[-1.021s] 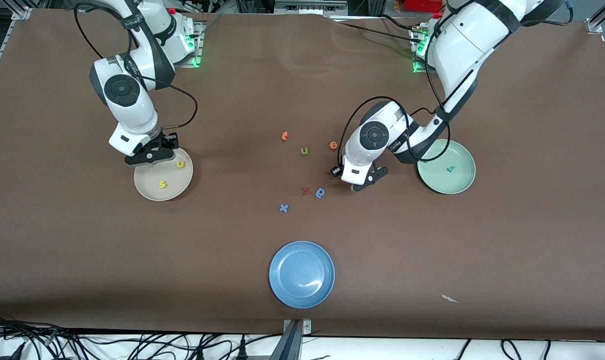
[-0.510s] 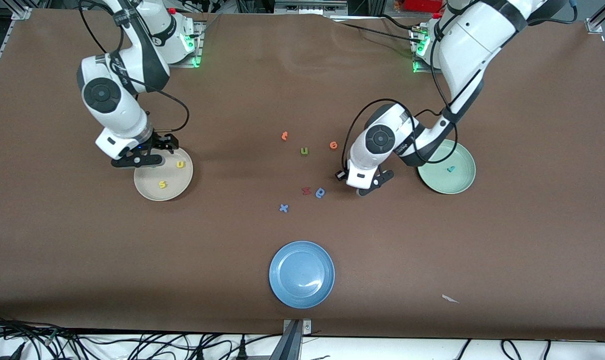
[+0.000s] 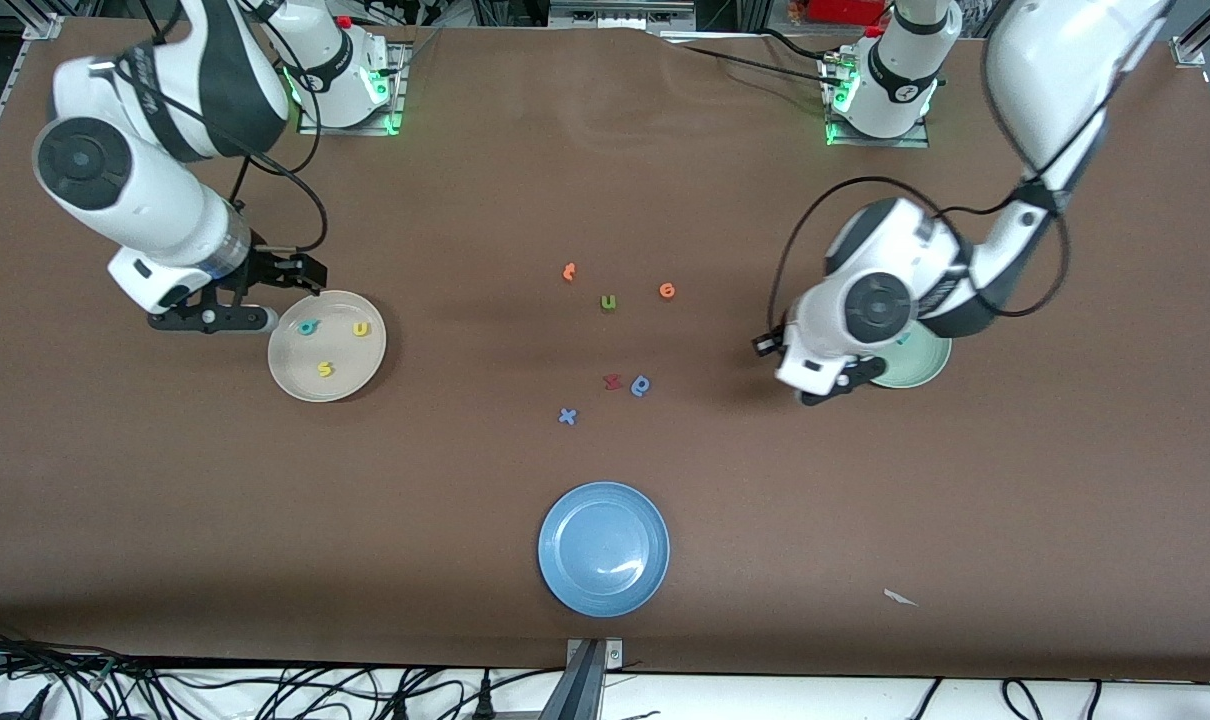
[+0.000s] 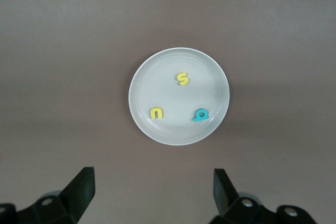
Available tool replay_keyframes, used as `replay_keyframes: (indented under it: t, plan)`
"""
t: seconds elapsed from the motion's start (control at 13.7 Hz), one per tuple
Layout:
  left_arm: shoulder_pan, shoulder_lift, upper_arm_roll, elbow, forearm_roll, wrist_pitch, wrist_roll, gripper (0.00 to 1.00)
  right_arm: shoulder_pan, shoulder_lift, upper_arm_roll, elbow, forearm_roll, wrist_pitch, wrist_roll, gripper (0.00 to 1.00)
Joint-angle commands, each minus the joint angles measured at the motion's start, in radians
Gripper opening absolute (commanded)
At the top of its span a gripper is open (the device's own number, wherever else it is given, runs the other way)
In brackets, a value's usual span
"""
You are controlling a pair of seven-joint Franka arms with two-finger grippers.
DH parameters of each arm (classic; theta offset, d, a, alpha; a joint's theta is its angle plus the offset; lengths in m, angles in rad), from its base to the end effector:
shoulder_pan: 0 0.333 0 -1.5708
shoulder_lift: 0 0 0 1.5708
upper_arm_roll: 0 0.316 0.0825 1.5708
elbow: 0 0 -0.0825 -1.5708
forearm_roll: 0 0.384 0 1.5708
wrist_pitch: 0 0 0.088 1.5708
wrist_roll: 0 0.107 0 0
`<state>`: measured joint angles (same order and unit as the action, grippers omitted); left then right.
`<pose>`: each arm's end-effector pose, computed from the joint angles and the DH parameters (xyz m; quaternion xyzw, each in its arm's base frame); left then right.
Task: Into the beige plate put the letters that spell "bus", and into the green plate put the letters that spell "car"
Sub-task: 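Drop the a on the green plate while the right gripper returns to rest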
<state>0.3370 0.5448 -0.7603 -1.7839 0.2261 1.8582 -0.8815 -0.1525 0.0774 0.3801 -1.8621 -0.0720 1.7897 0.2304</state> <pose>0.5761 -0.2020 0.2979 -0.9675 -0.1831 0.1726 0.0258 0.5528 0.1173 0.4644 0.9972 0.0094 -0.0654 0.0359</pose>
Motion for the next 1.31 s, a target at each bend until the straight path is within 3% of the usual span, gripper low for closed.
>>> replay_keyframes:
  t: [0.0,0.29,0.44,0.58,0.73,0.95,1.02,1.24]
  plan:
    - [0.127,-0.019,-0.039,-0.028,-0.010,-0.086,0.201,0.02,0.005,-0.016,0.002,0.131,0.018,-0.156,-0.014,1.00]
    - [0.247,0.029,-0.033,-0.080,0.120,-0.083,0.378,0.03,0.016,-0.034,-0.012,0.208,-0.038,-0.210,-0.046,1.00]
    - [0.267,0.061,-0.033,-0.097,0.165,-0.064,0.381,0.09,0.016,-0.060,-0.062,0.208,-0.034,-0.211,-0.152,1.00]
    - [0.275,0.081,-0.024,-0.139,0.168,0.005,0.381,0.25,0.024,-0.073,-0.130,0.233,-0.011,-0.214,-0.226,1.00]
    - [0.310,0.081,-0.022,-0.176,0.182,0.071,0.381,0.38,0.051,-0.070,-0.229,0.250,0.078,-0.234,-0.237,1.00]
    - [0.309,0.058,-0.031,-0.163,0.176,0.064,0.380,0.91,0.051,-0.064,-0.250,0.250,0.098,-0.236,-0.244,1.00]
    - [0.309,0.034,-0.042,-0.143,0.170,0.050,0.380,0.99,0.051,-0.059,-0.248,0.250,0.098,-0.234,-0.266,1.00]
    - [0.309,0.024,-0.117,0.008,0.145,-0.147,0.377,1.00,0.051,-0.048,-0.248,0.250,0.005,-0.224,-0.461,1.00]
